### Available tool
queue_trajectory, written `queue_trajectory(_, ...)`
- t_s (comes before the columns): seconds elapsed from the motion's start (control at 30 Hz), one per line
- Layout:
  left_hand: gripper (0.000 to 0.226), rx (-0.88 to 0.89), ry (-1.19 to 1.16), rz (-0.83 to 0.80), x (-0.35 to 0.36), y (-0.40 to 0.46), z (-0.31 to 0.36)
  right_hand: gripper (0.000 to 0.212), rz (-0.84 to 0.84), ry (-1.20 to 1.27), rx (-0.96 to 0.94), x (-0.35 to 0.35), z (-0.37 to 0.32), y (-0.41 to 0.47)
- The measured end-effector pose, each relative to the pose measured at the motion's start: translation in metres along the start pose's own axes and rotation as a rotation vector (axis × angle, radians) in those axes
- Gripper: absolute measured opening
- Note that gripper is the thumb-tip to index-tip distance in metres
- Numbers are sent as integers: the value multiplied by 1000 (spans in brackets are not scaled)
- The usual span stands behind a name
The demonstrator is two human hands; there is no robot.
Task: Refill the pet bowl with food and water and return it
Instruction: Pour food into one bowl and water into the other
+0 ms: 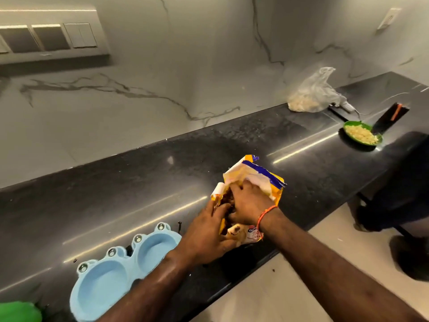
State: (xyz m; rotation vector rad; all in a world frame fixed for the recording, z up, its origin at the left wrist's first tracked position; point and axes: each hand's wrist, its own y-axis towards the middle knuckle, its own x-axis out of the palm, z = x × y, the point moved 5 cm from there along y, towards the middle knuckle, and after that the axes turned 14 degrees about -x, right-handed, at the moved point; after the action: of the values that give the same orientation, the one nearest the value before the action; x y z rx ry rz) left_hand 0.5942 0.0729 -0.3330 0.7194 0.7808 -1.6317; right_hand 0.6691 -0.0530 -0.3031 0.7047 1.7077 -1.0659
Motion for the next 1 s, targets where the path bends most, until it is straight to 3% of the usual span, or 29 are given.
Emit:
queue_trajectory(0.27,59,-60,-86,45,0,-7,3,101,-120,-18,-120,9,0,9)
queue_trajectory(0.47,73,-139,-214,51,5,-10,-6,72,-124,-57,-113,11,-2,12)
queue_trajectory(0.63,84,-161,-284,78,-7,-9,-6,67,-77,-76,-102,14,-5,8)
queue_trajectory(0.8,87,-181,-267,77,-16,-8,-4,48,-67,-50,-189,7,-6,7)
queue_trajectory(0.87,87,-193,-265,81,-18,-8,-4,34,-91,-23,-202,3,-5,10)
queue_trajectory(0.93,86,-202,-272,80,-19,-8,-4,7,-81,26,-189,-1,-1,16)
queue_trajectory(1.0,87,-210,-269,71,-20,-10,-3,15,-69,101,-156,-4,4,22)
